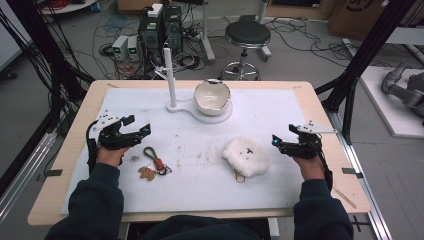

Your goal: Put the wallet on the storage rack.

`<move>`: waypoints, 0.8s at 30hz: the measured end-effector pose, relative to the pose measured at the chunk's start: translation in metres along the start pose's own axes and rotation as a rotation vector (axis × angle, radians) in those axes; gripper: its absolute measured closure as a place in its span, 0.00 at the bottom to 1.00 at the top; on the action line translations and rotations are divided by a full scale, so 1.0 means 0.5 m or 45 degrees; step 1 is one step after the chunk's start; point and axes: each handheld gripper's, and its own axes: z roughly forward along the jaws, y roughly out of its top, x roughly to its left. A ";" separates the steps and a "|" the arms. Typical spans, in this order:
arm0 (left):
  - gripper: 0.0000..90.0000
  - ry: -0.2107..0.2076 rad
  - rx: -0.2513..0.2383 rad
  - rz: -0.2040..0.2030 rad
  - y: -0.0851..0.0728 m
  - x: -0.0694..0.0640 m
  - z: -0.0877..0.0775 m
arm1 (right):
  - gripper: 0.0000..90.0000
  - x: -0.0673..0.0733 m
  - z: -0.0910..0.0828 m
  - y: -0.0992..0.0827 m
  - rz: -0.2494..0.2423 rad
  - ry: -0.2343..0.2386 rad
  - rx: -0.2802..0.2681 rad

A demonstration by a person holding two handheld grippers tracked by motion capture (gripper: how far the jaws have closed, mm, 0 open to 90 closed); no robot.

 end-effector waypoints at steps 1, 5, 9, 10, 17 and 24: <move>0.23 0.000 0.000 0.000 0.000 0.000 0.000 | 0.23 0.000 0.000 0.000 0.000 0.000 0.000; 0.23 0.001 0.005 0.000 0.000 0.000 0.001 | 0.23 -0.001 0.001 -0.001 0.009 0.004 0.005; 0.23 0.011 0.010 0.003 0.001 -0.001 0.005 | 0.23 -0.004 0.003 -0.004 0.018 0.014 0.008; 0.23 0.011 0.010 0.003 0.001 -0.001 0.005 | 0.23 -0.005 0.003 -0.006 0.018 0.015 0.008; 0.24 -0.003 0.015 0.016 0.001 -0.006 0.010 | 0.23 0.002 -0.005 -0.012 0.035 0.035 0.026; 0.24 -0.028 0.022 0.023 0.001 -0.009 0.014 | 0.32 0.023 0.020 -0.019 0.035 0.121 0.166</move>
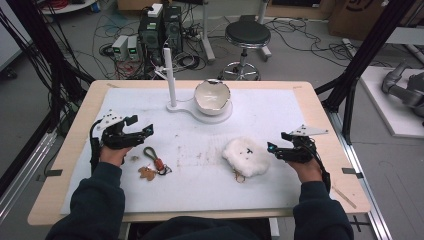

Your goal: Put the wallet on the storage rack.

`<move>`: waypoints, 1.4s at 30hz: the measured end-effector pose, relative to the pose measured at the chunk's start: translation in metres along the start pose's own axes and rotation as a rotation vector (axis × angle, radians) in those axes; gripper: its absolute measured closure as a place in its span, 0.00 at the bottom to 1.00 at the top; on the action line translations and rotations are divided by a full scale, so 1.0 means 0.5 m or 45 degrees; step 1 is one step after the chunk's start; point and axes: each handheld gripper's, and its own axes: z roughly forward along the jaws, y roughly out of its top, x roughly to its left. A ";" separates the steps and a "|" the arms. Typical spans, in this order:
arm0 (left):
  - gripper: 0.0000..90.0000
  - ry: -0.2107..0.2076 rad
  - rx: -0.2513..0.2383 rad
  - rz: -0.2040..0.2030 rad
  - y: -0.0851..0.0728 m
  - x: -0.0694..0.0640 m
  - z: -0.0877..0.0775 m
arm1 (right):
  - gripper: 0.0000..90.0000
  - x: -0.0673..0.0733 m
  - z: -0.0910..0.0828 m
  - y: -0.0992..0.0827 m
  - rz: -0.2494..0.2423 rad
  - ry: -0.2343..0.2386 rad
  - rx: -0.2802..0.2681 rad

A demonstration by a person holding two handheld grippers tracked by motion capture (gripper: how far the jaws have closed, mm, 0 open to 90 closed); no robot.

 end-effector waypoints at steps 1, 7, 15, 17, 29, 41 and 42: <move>0.24 0.000 0.001 0.000 0.000 -0.001 0.001 | 0.35 0.003 0.005 -0.001 -0.007 0.017 0.028; 0.24 0.000 0.005 0.008 0.000 -0.005 0.002 | 0.49 0.027 0.052 -0.016 -0.046 0.172 0.240; 0.25 -0.018 0.024 0.012 0.000 -0.010 0.007 | 0.89 0.039 0.050 -0.006 -0.105 0.232 0.258; 0.29 -0.043 0.024 0.007 0.001 -0.015 0.009 | 0.90 0.045 0.044 0.000 -0.158 0.231 0.186; 0.29 -0.271 0.084 0.055 0.011 -0.099 0.054 | 0.91 0.112 0.027 0.063 -0.376 0.286 -0.157; 0.28 -0.541 0.131 0.114 0.012 -0.193 0.117 | 0.91 0.178 0.032 0.094 -0.429 0.460 -0.263; 0.28 -0.560 0.131 0.113 0.012 -0.198 0.119 | 0.91 0.183 0.033 0.095 -0.434 0.469 -0.264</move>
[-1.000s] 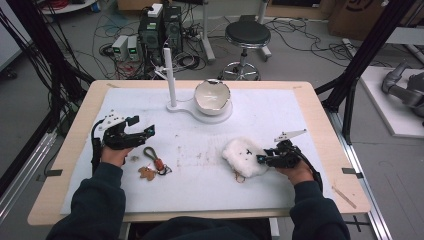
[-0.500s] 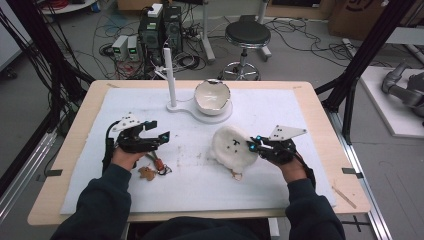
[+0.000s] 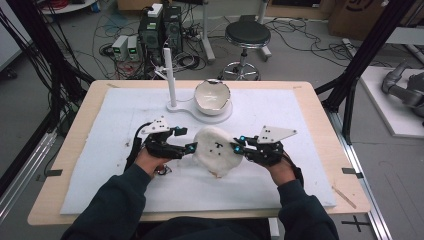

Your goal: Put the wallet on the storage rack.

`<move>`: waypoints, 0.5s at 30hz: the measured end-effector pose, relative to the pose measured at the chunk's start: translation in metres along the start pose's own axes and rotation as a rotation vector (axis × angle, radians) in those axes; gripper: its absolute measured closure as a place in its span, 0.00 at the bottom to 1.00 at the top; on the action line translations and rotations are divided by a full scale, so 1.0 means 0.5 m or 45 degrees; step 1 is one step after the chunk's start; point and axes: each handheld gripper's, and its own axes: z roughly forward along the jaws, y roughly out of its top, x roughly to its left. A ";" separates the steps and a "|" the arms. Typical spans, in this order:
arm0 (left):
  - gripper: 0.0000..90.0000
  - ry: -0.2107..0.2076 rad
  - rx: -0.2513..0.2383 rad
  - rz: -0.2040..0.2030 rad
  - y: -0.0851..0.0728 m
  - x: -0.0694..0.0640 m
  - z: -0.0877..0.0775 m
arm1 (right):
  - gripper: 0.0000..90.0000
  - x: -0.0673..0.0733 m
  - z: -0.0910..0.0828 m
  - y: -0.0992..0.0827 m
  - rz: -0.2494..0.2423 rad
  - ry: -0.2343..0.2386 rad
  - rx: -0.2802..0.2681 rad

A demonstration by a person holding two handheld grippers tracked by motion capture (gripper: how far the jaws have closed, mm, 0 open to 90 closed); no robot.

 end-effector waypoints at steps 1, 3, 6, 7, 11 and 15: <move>0.28 0.000 0.000 0.000 0.000 0.000 0.000 | 0.91 0.003 0.003 0.001 -0.009 0.007 -0.001; 0.28 -0.048 0.003 -0.008 0.001 -0.008 0.009 | 0.91 0.009 0.010 0.004 -0.025 0.023 0.001; 0.35 -0.093 0.029 0.005 0.000 -0.016 0.018 | 0.91 0.016 0.019 0.009 -0.042 0.041 -0.004; 0.39 -0.106 0.043 0.014 -0.001 -0.018 0.021 | 0.91 0.017 0.022 0.009 -0.044 0.046 -0.004; 0.63 -0.108 0.082 0.049 -0.003 -0.022 0.023 | 0.91 0.017 0.028 0.009 -0.040 0.049 0.005; 0.82 -0.114 0.035 0.097 0.004 -0.027 0.011 | 0.87 0.013 0.026 0.005 -0.013 0.013 0.003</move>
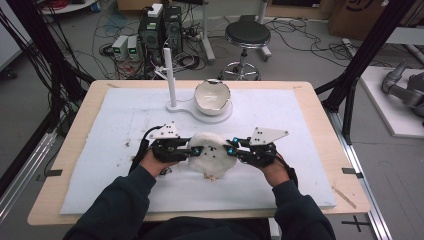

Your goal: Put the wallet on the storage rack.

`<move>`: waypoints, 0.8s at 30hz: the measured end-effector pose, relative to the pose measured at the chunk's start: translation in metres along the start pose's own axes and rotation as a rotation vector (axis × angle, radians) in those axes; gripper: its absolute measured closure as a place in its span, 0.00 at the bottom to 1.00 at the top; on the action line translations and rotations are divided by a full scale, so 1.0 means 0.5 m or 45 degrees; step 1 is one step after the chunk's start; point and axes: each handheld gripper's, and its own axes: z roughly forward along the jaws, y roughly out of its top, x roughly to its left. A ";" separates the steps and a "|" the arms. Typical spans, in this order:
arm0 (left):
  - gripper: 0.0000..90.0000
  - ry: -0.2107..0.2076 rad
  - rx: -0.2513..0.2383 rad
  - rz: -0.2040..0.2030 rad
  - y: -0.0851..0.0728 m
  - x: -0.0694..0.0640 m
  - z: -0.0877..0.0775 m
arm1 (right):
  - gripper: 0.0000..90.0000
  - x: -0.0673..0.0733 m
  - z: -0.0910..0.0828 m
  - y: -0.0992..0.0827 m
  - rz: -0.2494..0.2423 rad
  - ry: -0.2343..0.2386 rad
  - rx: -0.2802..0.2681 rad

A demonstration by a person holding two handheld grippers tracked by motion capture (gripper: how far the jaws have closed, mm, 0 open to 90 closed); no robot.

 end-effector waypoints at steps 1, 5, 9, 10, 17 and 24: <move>0.83 0.000 0.000 0.000 0.000 0.000 0.000 | 0.83 -0.002 0.000 -0.001 0.014 -0.015 -0.005; 0.84 0.046 -0.093 0.002 0.007 0.004 -0.019 | 0.55 -0.019 -0.003 -0.017 0.148 -0.072 -0.010; 0.84 0.068 -0.177 -0.019 0.011 0.010 -0.034 | 0.49 -0.029 0.001 -0.030 0.203 -0.059 0.013; 0.84 0.070 -0.201 -0.029 0.011 0.011 -0.037 | 0.47 -0.029 0.005 -0.031 0.221 -0.039 0.030; 0.84 0.038 -0.231 -0.036 0.008 0.008 -0.034 | 0.70 -0.014 0.043 -0.036 0.229 0.119 0.129; 0.68 0.089 -0.031 -0.055 -0.004 0.012 -0.013 | 0.86 -0.023 0.007 -0.025 0.165 -0.017 0.050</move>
